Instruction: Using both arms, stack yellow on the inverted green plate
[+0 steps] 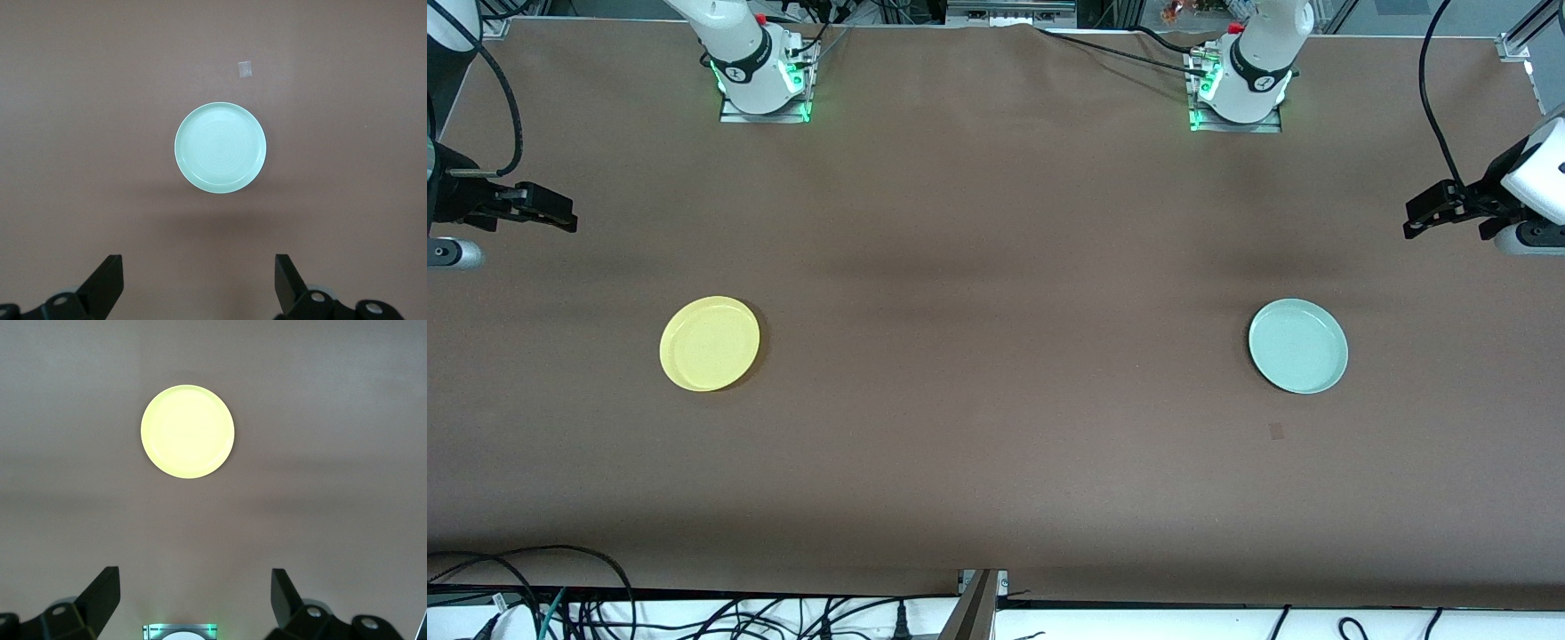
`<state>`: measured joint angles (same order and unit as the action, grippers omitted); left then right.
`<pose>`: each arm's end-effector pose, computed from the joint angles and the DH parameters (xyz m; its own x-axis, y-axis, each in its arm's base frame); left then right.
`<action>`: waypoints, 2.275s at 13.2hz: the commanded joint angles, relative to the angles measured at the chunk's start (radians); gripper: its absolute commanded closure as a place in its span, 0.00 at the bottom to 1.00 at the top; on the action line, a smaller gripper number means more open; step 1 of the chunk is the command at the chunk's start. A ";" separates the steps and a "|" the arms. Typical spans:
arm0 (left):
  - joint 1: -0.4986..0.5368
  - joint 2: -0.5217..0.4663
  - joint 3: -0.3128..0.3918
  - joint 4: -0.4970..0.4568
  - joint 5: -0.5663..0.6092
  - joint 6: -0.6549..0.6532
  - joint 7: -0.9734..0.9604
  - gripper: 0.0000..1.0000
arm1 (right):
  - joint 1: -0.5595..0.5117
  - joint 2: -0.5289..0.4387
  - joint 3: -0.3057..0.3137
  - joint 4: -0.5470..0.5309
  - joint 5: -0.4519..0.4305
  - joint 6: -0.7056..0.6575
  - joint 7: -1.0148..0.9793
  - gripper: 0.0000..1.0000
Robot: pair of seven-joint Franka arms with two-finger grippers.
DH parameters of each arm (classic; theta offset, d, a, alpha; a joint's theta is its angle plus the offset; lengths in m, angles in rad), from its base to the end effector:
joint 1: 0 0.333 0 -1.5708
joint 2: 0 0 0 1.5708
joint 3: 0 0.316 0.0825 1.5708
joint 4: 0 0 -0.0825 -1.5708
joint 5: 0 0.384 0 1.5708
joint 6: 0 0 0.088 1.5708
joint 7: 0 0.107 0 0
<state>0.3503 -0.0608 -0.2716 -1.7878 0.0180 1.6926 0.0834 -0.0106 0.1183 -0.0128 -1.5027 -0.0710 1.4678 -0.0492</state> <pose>0.5386 0.0407 0.5640 0.9992 -0.0058 -0.0394 -0.0070 -0.9995 -0.0309 0.5772 -0.0213 0.5813 0.9876 0.0185 -0.1557 0.0289 -0.9975 0.0648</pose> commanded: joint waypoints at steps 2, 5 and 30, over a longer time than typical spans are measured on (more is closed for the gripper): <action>0.012 -0.019 -0.001 0.014 -0.036 -0.025 0.001 0.00 | -0.011 0.009 -0.006 0.022 0.008 -0.004 -0.014 0.00; 0.010 -0.025 -0.003 0.018 -0.038 -0.033 -0.002 0.00 | -0.009 0.009 -0.006 0.022 0.008 -0.004 -0.014 0.00; 0.105 0.366 0.006 -0.166 0.092 0.407 -0.001 0.00 | -0.015 0.034 -0.004 0.022 0.010 0.009 -0.015 0.00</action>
<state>0.4102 0.2607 -0.2571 -1.9188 0.0864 2.0145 0.0831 -0.0141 0.1300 -0.0244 -1.5024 -0.0710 1.4751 -0.0492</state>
